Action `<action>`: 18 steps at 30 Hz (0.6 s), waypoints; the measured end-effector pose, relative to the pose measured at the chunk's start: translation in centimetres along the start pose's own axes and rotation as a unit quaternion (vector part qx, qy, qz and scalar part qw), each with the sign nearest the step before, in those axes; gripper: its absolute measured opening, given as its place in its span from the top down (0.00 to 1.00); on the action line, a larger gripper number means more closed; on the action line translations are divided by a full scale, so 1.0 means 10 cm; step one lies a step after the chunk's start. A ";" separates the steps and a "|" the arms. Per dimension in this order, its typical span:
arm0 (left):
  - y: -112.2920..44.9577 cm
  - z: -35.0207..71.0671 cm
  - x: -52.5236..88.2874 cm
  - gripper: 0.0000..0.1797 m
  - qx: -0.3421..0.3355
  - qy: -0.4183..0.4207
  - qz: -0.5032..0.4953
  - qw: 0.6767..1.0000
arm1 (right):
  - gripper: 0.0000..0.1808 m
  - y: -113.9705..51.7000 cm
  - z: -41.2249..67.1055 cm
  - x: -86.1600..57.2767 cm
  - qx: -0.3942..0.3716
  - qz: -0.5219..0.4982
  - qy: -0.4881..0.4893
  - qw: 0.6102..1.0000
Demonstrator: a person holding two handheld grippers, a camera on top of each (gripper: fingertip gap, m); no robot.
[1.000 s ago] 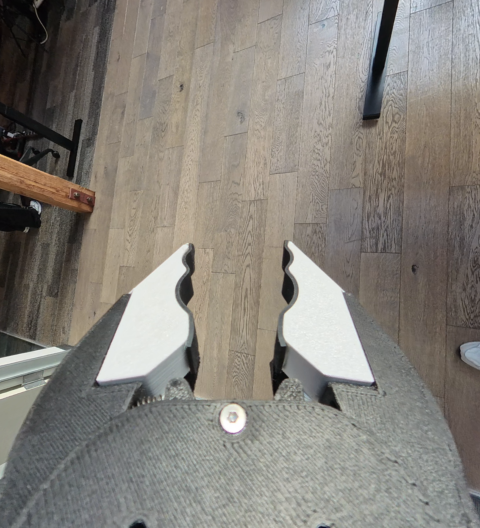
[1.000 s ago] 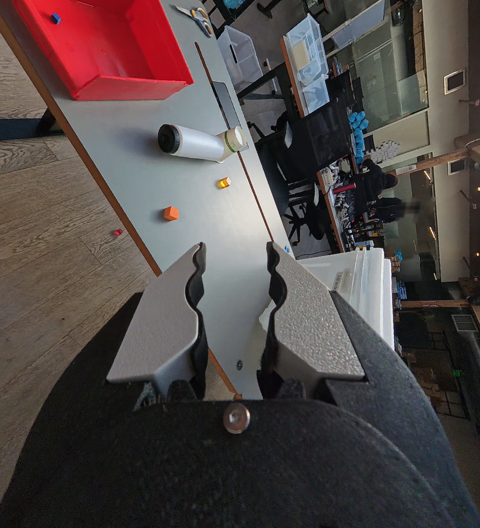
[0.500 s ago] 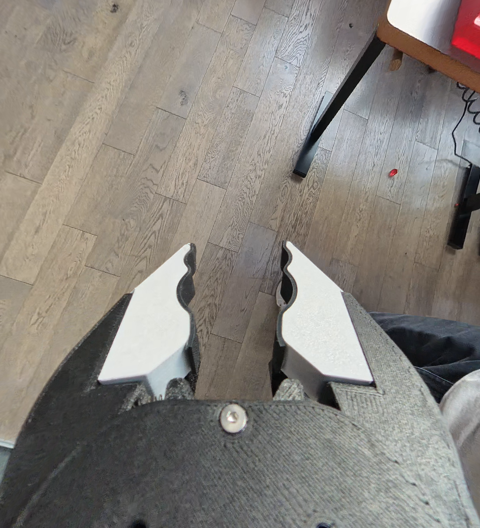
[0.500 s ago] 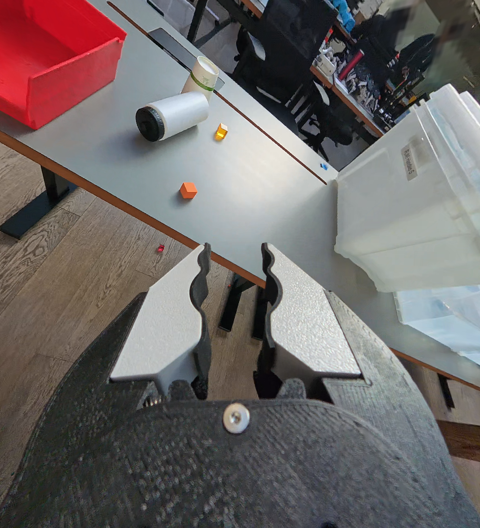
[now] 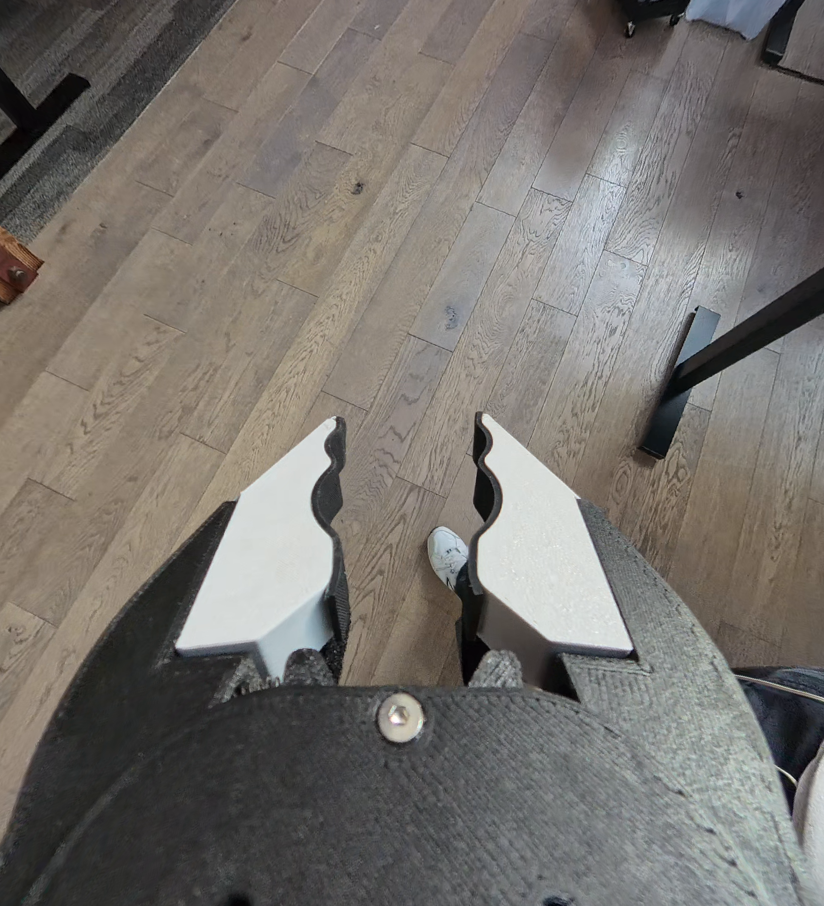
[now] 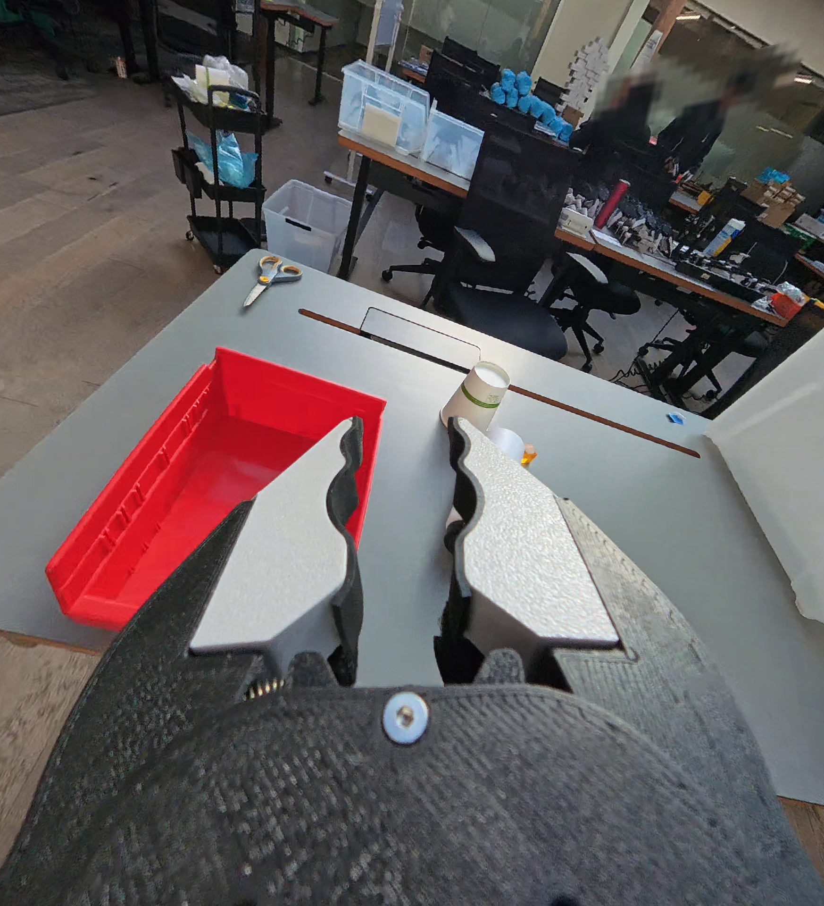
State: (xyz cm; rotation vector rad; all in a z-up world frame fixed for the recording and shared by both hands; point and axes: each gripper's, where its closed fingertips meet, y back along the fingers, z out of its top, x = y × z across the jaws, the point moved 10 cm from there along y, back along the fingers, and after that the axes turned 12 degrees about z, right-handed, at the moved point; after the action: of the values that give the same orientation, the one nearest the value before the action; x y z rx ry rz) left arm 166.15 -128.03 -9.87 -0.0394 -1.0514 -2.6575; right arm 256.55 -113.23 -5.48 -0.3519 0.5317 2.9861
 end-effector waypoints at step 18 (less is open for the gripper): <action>-4.31 4.48 -1.81 0.69 -0.043 -0.315 -0.121 0.940 | 0.79 -3.33 1.12 2.04 0.114 -0.020 -0.006 0.993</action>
State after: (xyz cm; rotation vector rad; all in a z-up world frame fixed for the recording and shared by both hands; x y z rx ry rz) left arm 168.36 -63.34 -8.05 -0.8843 -1.1676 -2.9905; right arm 238.59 -77.21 -11.11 -0.3210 0.8444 2.8464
